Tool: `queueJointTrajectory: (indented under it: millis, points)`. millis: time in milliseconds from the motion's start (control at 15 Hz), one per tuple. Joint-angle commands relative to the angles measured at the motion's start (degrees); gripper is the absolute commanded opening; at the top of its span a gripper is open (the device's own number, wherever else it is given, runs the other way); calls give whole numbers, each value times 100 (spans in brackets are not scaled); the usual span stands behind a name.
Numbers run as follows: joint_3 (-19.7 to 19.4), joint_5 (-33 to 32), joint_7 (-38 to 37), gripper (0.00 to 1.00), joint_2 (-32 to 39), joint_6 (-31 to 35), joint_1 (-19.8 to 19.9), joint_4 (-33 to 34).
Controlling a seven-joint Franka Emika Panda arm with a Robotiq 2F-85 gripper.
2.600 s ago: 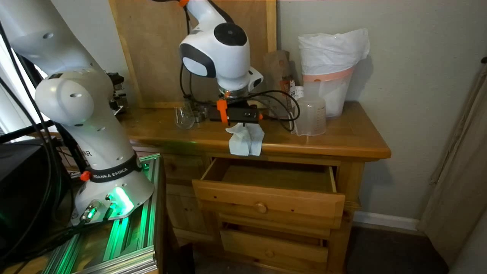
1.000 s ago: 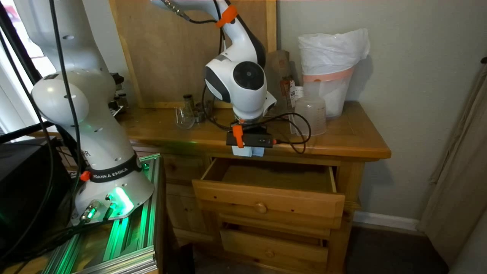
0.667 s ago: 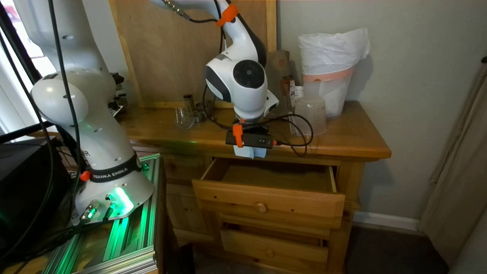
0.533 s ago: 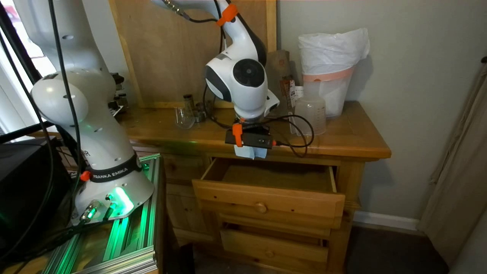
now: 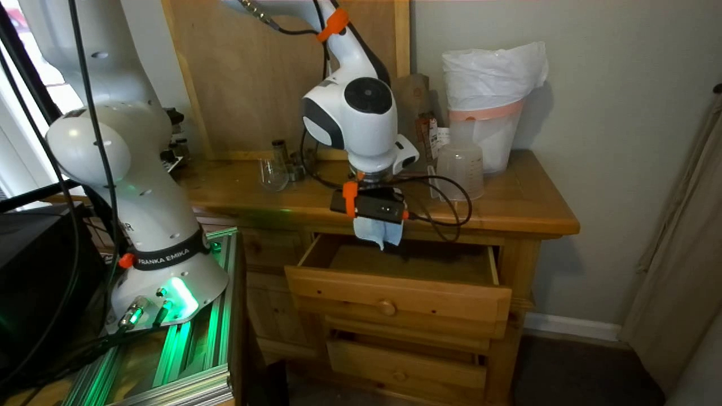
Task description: Pull open the top drawer
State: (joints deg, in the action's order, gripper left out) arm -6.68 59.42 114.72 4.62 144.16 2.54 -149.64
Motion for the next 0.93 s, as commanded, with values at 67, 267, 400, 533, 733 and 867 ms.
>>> queueJointTrajectory:
  millis: [67, 267, 400, 533, 733, 867]
  points:
    - [196, -610, -772, 0, 439, 676, -10, -109]
    - [191, -666, -974, 0, 597, 851, -171, -115]
    - [199, -632, -986, 0, 589, 965, -252, -110]
    - [182, -693, -1035, 0, 535, 1181, -343, -138]
    - [151, -818, -1145, 28, 533, 1490, -441, -132]
    - [130, -965, -1273, 40, 556, 1743, -511, -175]
